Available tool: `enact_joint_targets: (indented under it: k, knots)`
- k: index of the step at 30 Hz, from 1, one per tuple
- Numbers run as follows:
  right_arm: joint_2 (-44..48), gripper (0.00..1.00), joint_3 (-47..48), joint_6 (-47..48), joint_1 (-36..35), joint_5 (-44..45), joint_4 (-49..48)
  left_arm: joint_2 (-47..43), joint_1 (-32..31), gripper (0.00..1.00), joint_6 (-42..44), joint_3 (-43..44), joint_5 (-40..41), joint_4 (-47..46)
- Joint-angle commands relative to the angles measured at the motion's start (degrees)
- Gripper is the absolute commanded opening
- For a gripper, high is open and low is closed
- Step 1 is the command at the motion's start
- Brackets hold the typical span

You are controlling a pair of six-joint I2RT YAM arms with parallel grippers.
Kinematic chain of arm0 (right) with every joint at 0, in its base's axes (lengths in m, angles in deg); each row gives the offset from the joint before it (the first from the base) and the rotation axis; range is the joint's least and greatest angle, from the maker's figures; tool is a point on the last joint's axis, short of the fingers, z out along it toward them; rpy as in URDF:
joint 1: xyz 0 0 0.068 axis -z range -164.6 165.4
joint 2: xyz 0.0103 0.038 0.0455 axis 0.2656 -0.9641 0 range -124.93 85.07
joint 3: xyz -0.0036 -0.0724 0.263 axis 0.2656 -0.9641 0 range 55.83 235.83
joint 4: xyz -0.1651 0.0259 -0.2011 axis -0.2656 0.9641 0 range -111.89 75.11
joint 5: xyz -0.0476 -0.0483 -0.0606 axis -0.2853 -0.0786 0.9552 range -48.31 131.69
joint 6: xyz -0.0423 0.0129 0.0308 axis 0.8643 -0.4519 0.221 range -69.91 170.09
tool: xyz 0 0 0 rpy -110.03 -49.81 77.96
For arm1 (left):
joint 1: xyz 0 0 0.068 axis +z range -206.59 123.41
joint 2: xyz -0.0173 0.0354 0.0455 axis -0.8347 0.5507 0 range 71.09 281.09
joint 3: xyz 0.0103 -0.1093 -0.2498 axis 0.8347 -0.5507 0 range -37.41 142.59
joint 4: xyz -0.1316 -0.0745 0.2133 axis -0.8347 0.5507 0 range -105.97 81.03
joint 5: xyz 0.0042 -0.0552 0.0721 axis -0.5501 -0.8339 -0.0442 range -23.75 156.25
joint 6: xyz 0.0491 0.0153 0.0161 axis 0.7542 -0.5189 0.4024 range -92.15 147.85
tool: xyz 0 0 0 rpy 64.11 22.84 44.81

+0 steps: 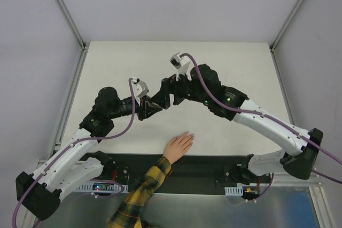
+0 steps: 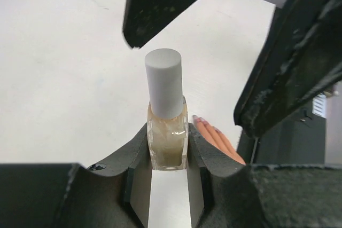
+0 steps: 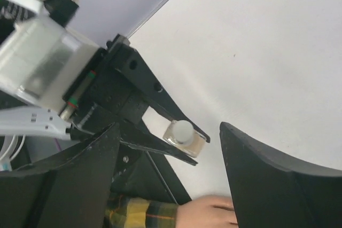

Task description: Paint the nails

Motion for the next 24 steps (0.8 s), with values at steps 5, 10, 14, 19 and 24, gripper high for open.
enact_joint_targets:
  k: [5,10,14,19,24]
  knots:
    - [-6.9,0.50,13.8,-6.3,-8.0,28.8,12.4,-3.4,-0.7,0.00,0.6,2.4,14.9,-1.6]
    - [-10.9,0.37,16.9,-8.7,-9.3,31.5,13.3,-4.5,-1.1,0.00,0.7,2.4,15.3,-1.6]
    - [-12.9,0.27,19.1,-8.6,-10.5,33.6,13.6,-4.9,-1.6,0.00,0.7,2.4,15.6,-1.6]
    - [-13.8,0.27,20.2,-8.1,-10.6,35.2,14.0,-4.9,-2.0,0.00,0.7,2.3,15.8,-1.5]
    - [-14.7,0.24,21.2,-7.3,-10.7,34.8,14.6,-4.6,-2.0,0.00,0.7,2.3,15.8,-1.5]
